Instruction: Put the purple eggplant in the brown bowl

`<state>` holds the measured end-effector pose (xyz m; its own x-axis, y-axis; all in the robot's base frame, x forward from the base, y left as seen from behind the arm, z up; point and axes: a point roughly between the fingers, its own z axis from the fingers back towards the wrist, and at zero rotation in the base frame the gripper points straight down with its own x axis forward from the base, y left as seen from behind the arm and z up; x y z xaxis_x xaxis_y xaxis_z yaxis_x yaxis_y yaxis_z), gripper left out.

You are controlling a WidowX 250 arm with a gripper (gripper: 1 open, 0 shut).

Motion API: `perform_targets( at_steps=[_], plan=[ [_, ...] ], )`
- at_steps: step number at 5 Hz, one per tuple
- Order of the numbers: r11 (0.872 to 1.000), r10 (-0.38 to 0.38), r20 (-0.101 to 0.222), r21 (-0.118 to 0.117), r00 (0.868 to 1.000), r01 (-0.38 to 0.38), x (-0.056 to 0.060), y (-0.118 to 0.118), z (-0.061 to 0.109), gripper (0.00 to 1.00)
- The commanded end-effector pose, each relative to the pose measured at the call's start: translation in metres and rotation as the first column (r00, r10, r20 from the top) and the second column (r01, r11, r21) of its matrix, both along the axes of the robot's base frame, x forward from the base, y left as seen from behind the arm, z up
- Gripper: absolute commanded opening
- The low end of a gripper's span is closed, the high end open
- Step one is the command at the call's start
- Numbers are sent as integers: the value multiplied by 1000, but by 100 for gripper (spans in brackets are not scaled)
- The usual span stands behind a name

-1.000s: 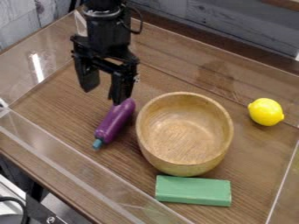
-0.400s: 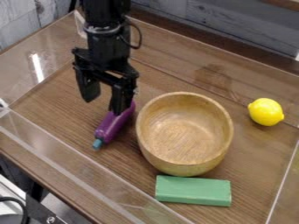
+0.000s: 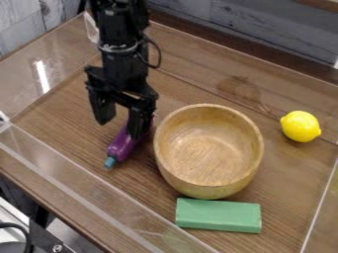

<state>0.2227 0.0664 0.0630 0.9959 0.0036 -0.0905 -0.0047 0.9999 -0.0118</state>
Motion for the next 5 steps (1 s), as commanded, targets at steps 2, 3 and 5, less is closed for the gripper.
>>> perform_targets(
  at_steps=[2, 3, 5],
  plan=[
    [1000, 9, 30, 8, 1000, -9, 7, 1, -5, 100],
    [1000, 13, 30, 6, 999, -13, 8, 0, -9, 100],
    [1000, 19, 32, 6, 999, -19, 11, 0, -17, 100]
  ],
)
